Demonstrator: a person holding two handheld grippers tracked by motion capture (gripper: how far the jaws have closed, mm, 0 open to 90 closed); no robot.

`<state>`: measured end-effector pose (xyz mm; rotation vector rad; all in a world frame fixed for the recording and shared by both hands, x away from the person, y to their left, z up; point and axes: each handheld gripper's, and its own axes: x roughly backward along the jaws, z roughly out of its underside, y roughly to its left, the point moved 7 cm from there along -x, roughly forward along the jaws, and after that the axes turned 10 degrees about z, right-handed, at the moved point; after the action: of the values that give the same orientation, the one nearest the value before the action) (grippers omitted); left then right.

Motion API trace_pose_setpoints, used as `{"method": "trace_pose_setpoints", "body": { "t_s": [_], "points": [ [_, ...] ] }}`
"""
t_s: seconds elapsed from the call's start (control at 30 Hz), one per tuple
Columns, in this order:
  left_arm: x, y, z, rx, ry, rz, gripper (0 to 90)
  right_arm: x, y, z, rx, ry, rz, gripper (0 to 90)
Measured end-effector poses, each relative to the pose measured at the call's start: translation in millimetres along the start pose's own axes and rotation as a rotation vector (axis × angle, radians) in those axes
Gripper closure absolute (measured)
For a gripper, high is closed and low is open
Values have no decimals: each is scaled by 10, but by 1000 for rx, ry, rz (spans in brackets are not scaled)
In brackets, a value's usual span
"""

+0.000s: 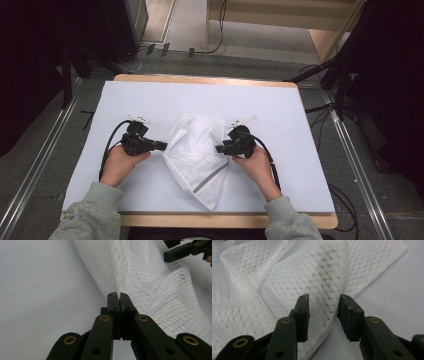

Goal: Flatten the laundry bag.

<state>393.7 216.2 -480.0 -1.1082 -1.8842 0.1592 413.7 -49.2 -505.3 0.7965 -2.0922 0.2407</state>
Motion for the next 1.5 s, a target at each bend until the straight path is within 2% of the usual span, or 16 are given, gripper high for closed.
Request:
{"method": "trace_pose_setpoints", "body": {
  "t_s": [0.17, 0.37, 0.6, 0.9, 1.13, 1.2, 1.3, 1.47, 1.5],
  "points": [
    [103, 88, 22, 25, -26, -14, 900, -12, 34, -15, -7, 5, -14, 762],
    [224, 218, 61, 64, -55, -32, 900, -33, 98, -24, 19, 15, -27, 882],
    [347, 424, 128, 127, -86, -59, 900, 15, 153, -67, 36, 4, -37, 896],
    [428, 601, 174, 189, -112, -71, 900, 157, 235, -65, 63, -21, -44, 900],
    [408, 650, 175, 196, -113, -76, 900, 269, 281, -35, 61, -36, -56, 900],
    [401, 683, 178, 200, -115, -87, 900, 305, 333, -28, 56, -48, -68, 900],
    [402, 754, 188, 207, -111, -105, 899, 312, 444, 23, 75, -54, -79, 900],
    [414, 831, 182, 221, -120, -120, 889, 244, 635, 141, 107, -38, -100, 897],
    [417, 832, 182, 219, -120, -121, 876, 221, 679, 172, 113, -21, -104, 889]
  ]
}}
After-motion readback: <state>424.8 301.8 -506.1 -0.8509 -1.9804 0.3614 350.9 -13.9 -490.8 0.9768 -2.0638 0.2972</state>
